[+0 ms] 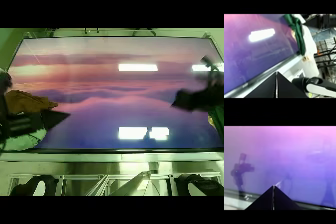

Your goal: Fold the shirts.

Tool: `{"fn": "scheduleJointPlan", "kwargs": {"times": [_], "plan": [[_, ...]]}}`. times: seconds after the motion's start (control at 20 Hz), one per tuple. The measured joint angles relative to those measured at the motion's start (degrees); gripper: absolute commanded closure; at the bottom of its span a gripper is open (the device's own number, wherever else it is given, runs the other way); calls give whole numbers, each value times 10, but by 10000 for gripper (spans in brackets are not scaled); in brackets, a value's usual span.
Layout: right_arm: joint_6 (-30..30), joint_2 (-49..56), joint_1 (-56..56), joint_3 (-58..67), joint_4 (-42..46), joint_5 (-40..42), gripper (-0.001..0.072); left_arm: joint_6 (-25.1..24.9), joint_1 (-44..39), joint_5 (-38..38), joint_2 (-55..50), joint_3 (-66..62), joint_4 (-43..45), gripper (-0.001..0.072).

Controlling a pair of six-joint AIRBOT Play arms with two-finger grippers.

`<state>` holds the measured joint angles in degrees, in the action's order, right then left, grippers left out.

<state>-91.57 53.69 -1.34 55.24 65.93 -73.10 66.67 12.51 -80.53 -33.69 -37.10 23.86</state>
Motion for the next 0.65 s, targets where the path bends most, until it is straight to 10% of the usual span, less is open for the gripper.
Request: {"fn": "scheduleJointPlan", "kwargs": {"times": [0.65], "plan": [[1,-114,-121,-205,-58,137,697,2,4,-4,65,142,6,696]]}}
